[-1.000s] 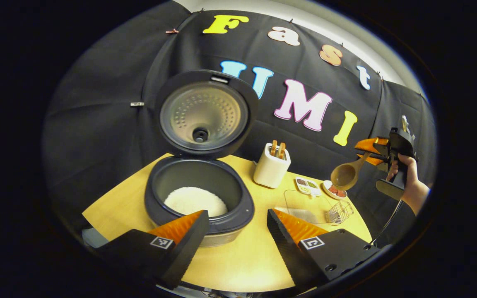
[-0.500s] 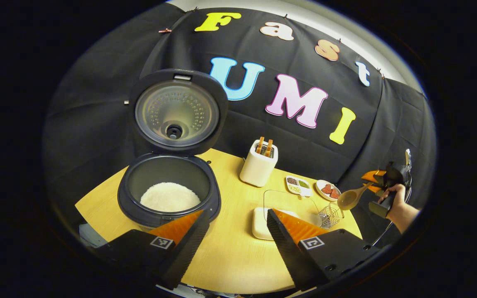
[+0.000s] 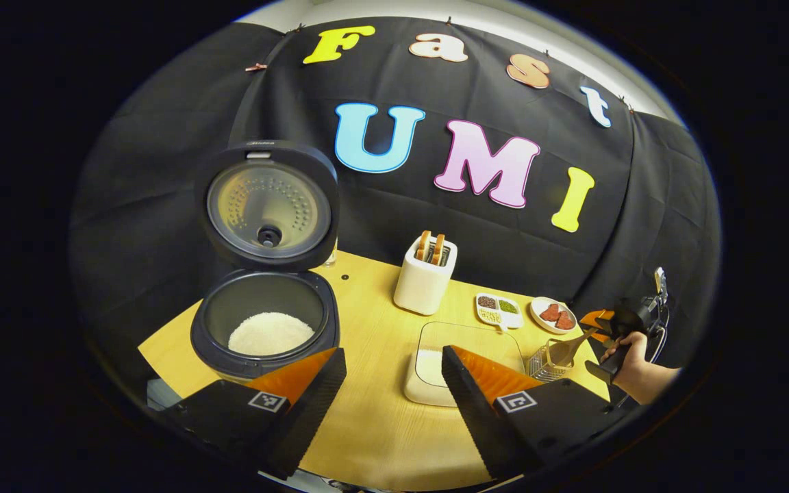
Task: Close the left gripper, press the button to open the rice cooker; take a wooden spoon from the chopstick holder with the right hand, scoop a spoonful of rice and pour it into the rice cooker, then put the wooden spoon back into the chopstick holder.
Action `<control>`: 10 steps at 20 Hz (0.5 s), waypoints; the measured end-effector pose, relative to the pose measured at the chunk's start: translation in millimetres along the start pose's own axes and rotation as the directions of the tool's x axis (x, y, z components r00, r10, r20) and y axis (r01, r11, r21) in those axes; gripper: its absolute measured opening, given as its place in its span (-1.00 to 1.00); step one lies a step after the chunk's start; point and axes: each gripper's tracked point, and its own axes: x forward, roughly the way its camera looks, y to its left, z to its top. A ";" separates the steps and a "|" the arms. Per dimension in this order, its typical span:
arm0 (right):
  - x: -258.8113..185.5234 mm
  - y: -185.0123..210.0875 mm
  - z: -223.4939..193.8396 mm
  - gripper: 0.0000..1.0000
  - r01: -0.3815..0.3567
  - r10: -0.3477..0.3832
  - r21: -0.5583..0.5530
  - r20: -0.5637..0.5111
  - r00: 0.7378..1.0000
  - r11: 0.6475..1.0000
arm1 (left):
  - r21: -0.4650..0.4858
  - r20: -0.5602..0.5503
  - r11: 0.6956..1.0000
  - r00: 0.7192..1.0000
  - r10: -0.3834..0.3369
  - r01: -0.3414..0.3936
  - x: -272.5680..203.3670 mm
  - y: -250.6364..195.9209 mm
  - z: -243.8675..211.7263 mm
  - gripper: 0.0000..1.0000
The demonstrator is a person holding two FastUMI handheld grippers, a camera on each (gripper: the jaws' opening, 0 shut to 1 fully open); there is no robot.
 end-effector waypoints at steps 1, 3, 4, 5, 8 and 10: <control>3.1 -0.2 -5.8 -0.58 0.001 -0.001 -0.005 -0.008 1.000 1.000 | 0.009 0.012 1.000 1.000 0.014 -0.014 -1.0 1.7 5.4 0.91; 5.9 -3.6 -15.4 -0.59 0.015 -0.015 -0.013 -0.019 1.000 1.000 | 0.017 0.041 0.999 0.998 0.043 -0.044 -2.9 10.1 16.9 0.91; 8.2 -5.6 -18.7 -0.58 0.024 -0.025 -0.024 -0.022 0.999 0.999 | 0.012 0.054 0.998 0.997 0.054 -0.055 -2.8 15.0 22.5 0.91; 5.1 -1.8 -17.5 -0.56 0.015 -0.015 -0.014 -0.017 1.000 1.000 | 0.000 0.071 0.998 0.995 0.064 -0.064 -4.0 21.0 29.4 0.91; -7.8 0.2 -12.3 -0.29 0.022 -0.022 -0.017 0.010 1.000 1.000 | -0.020 0.142 0.993 0.983 0.118 -0.116 -6.8 49.7 59.2 0.91; -23.1 3.6 -6.0 0.20 0.026 -0.024 -0.054 0.048 0.999 0.998 | 0.000 0.204 0.987 0.966 0.156 -0.159 -10.0 73.3 84.8 0.91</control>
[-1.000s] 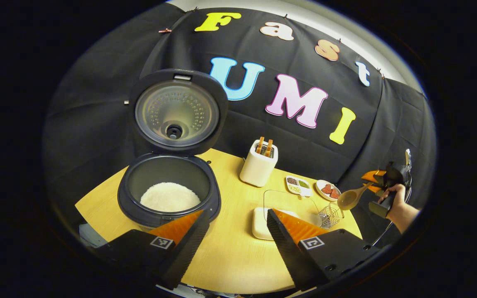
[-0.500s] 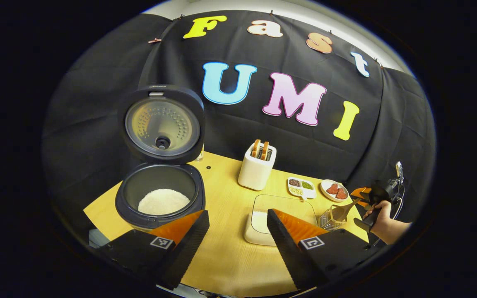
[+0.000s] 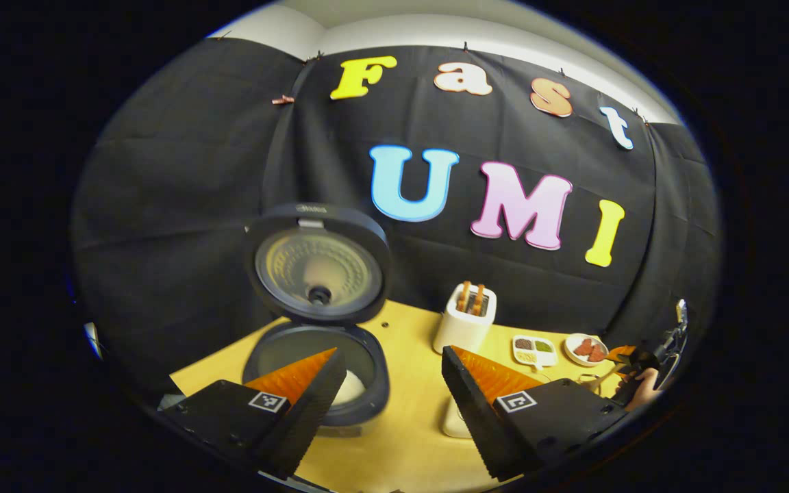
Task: Close the left gripper, press the button to open the rice cooker; take a wooden spoon from the chopstick holder with the right hand, scoop a spoonful of rice and pour it into the rice cooker, then put the wooden spoon back into the chopstick holder.
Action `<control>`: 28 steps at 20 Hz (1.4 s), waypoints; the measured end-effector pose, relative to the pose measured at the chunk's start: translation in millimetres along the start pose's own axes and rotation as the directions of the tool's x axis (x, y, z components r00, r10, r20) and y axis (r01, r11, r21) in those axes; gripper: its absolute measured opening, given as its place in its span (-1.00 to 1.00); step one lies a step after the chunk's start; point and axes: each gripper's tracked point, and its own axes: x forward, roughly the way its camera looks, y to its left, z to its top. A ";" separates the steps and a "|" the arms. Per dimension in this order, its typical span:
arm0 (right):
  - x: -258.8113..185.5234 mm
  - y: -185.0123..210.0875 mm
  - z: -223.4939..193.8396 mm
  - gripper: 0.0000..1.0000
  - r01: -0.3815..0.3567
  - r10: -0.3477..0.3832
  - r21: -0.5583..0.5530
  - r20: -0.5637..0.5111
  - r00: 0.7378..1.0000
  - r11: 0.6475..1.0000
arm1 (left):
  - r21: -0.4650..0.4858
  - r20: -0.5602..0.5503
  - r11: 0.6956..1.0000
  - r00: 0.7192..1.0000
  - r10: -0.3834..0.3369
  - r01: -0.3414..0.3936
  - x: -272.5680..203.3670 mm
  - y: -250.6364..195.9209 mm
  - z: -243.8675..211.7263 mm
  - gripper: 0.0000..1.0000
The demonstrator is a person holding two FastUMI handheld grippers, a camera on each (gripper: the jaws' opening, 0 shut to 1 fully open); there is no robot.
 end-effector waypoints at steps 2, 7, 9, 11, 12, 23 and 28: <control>-14.7 0.0 11.5 0.98 0.017 -0.014 -0.060 0.042 0.999 0.998 | 0.022 0.062 1.000 0.998 -0.001 0.000 8.6 18.7 22.1 0.91; -91.6 -4.7 31.5 0.97 0.108 -0.062 -0.213 0.212 0.975 0.971 | 0.022 0.223 0.999 0.974 -0.030 0.025 27.6 61.6 84.1 0.90; -126.3 6.5 30.1 0.97 0.103 -0.029 -0.280 0.257 0.966 0.954 | 0.058 0.265 0.998 0.963 -0.046 0.032 41.5 74.8 101.5 0.90; -155.9 17.6 20.9 0.97 0.088 0.006 -0.343 0.263 0.965 0.935 | 0.064 0.307 0.997 0.949 -0.068 0.051 54.3 85.4 119.7 0.89; -169.5 25.4 14.7 0.97 0.072 0.027 -0.367 0.258 0.966 0.928 | 0.074 0.329 0.996 0.942 -0.067 0.045 62.3 94.3 127.7 0.89; -255.9 96.0 -57.0 0.97 -0.113 0.207 -0.452 0.164 0.964 0.885 | 0.180 0.324 0.984 0.945 -0.045 -0.015 152.2 119.0 150.3 0.89; -242.4 102.1 -65.5 0.97 -0.141 0.215 -0.456 0.115 0.970 0.879 | 0.209 0.246 0.978 0.968 -0.046 -0.007 149.0 94.4 137.6 0.87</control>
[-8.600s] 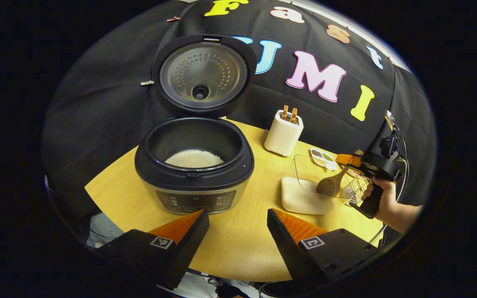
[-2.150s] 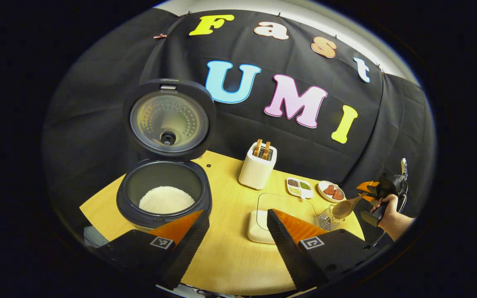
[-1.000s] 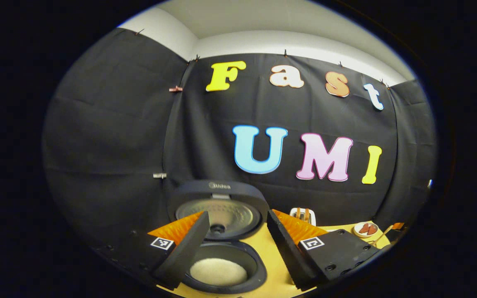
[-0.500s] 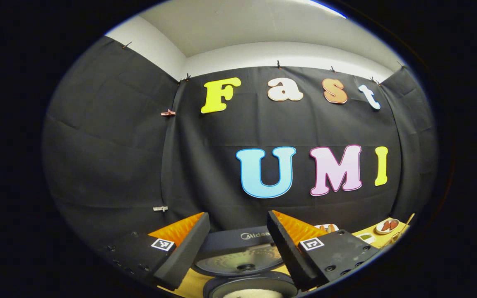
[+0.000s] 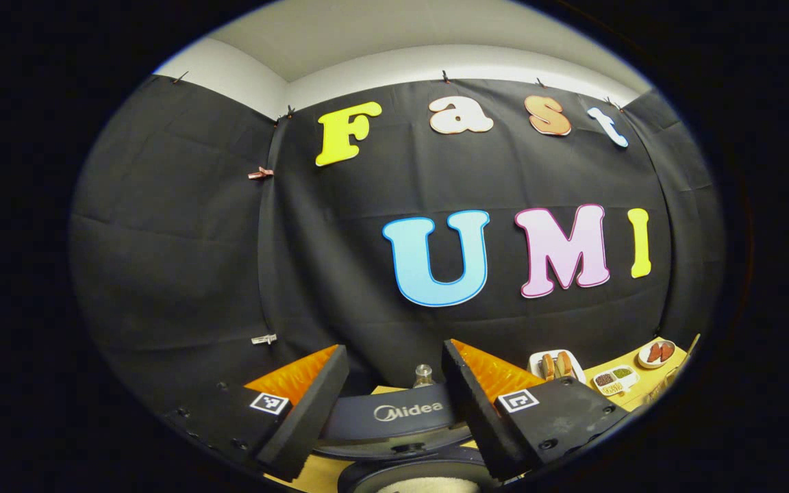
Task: Close the left gripper, press the button to open the rice cooker; take a wooden spoon from the chopstick holder with the right hand, scoop a spoonful of rice and pour it into the rice cooker, then put the wooden spoon back into the chopstick holder.
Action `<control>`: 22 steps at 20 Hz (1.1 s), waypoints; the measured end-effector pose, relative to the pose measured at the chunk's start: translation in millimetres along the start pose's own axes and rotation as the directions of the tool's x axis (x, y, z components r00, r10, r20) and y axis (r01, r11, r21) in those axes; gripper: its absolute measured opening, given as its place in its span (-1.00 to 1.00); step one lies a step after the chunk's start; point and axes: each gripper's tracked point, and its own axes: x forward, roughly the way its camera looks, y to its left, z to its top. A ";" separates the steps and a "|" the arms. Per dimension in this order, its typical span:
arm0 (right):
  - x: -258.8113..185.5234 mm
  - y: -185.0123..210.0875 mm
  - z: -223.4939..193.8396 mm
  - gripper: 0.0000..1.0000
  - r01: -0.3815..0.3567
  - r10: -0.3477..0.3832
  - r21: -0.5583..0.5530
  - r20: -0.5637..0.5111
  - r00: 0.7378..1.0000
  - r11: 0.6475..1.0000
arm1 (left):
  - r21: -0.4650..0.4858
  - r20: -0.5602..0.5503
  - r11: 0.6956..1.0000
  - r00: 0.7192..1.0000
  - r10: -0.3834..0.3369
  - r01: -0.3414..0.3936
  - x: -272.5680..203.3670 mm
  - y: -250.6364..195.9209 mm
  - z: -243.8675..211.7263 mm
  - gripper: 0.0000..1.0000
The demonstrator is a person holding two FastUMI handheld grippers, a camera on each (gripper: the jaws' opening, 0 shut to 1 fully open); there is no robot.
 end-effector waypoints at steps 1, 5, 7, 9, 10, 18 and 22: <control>3.6 0.8 -1.0 0.97 -0.006 0.006 0.004 -0.006 1.000 1.000 | -0.015 -0.019 1.000 1.000 0.005 -0.005 -5.2 -1.7 -1.7 0.89; 18.8 4.7 -9.9 0.97 -0.049 0.049 0.015 -0.048 0.998 0.999 | -0.070 -0.144 0.997 0.989 0.020 -0.030 -39.5 -11.2 -22.1 0.90; 24.2 9.2 -15.7 0.97 -0.080 0.081 0.015 -0.072 0.994 0.997 | -0.095 -0.231 0.994 0.973 0.031 -0.054 -59.1 -17.3 -38.4 0.92; 28.1 11.6 -19.0 0.97 -0.108 0.109 0.011 -0.088 0.990 0.994 | -0.112 -0.313 0.990 0.949 0.042 -0.081 -80.6 -21.7 -57.4 0.92; 30.2 12.5 -20.0 0.97 -0.121 0.121 0.010 -0.092 0.988 0.993 | -0.109 -0.346 0.990 0.937 0.045 -0.088 -91.1 -26.7 -69.5 0.90; 34.1 2.5 -32.0 0.97 -0.166 0.167 0.019 -0.138 0.976 0.986 | -0.097 -0.495 0.991 0.868 0.035 -0.095 -150.0 -50.8 -156.2 0.93; 33.6 -9.0 -34.1 0.97 -0.166 0.167 0.017 -0.148 0.975 0.986 | -0.102 -0.521 0.990 0.853 0.031 -0.099 -158.3 -54.2 -177.0 0.93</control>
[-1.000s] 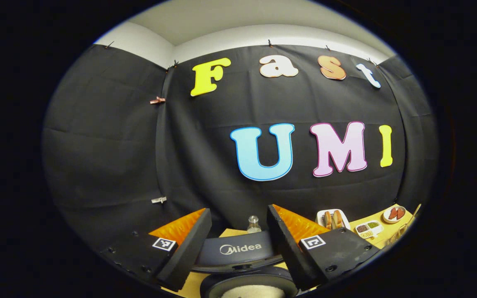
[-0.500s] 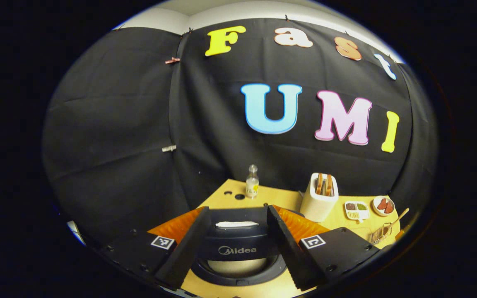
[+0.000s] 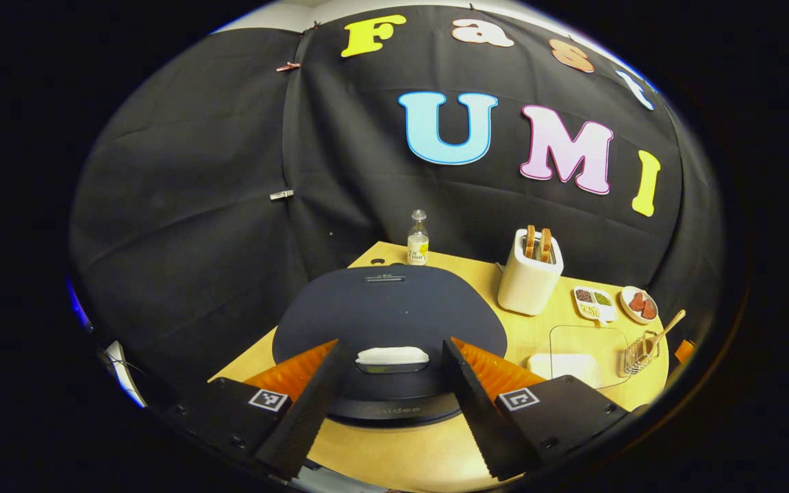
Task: Close the left gripper, press the button to open the rice cooker; take a wooden spoon from the chopstick holder with the right hand, scoop a spoonful of rice and pour it into the rice cooker, then put the wooden spoon back into the chopstick holder.
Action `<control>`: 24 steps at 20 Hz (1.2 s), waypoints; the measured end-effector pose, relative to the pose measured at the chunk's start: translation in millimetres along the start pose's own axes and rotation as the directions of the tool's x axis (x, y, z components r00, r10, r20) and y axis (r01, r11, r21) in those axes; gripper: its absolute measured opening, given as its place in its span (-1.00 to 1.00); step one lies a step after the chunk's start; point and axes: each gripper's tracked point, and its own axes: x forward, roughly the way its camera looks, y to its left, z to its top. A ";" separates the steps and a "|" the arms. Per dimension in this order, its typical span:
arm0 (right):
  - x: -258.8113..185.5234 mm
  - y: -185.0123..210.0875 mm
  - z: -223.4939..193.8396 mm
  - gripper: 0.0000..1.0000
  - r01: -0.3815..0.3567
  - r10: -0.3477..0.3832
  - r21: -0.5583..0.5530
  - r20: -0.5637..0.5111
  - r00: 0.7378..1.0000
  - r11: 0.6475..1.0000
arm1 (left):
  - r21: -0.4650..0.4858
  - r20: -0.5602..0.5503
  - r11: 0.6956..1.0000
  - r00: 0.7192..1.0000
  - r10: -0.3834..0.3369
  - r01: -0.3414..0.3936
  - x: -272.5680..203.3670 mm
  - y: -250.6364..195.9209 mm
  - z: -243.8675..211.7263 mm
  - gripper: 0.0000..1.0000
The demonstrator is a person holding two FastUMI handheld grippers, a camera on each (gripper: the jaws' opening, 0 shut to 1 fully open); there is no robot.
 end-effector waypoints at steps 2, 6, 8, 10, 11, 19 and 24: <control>0.8 -5.2 -1.8 0.97 -0.003 0.003 0.001 -0.012 1.000 1.000 | 0.003 -0.016 1.000 1.000 -0.001 0.001 4.3 0.2 -11.1 0.93; -0.3 -12.9 -4.1 0.97 -0.022 0.021 -0.008 -0.027 0.999 1.000 | 0.008 -0.044 1.000 0.999 0.007 -0.007 8.7 0.2 -30.2 0.93; 0.0 -15.9 -6.8 0.97 -0.040 0.040 -0.013 -0.039 0.998 0.999 | 0.019 -0.041 1.000 0.999 0.012 -0.012 6.5 -0.5 -30.1 0.93; 1.0 -21.5 -14.0 0.97 -0.059 0.057 -0.014 -0.066 0.996 0.998 | 0.017 -0.050 1.000 0.999 0.009 -0.008 8.1 0.3 -32.7 0.92; 0.8 -22.6 -17.7 0.97 -0.067 0.066 -0.012 -0.078 0.995 0.998 | 0.014 -0.050 1.000 0.999 0.009 -0.008 8.6 0.2 -31.3 0.95; -11.0 -15.5 -37.3 0.98 -0.116 0.110 -0.047 -0.104 0.988 0.992 | 0.011 -0.025 0.999 0.999 0.032 -0.031 8.6 -0.7 -35.1 0.95; -29.9 -13.6 -6.3 0.97 -0.022 0.021 -0.074 -0.009 1.000 0.997 | 0.110 0.139 0.992 0.987 -0.074 0.059 -18.4 -35.8 -1.7 0.90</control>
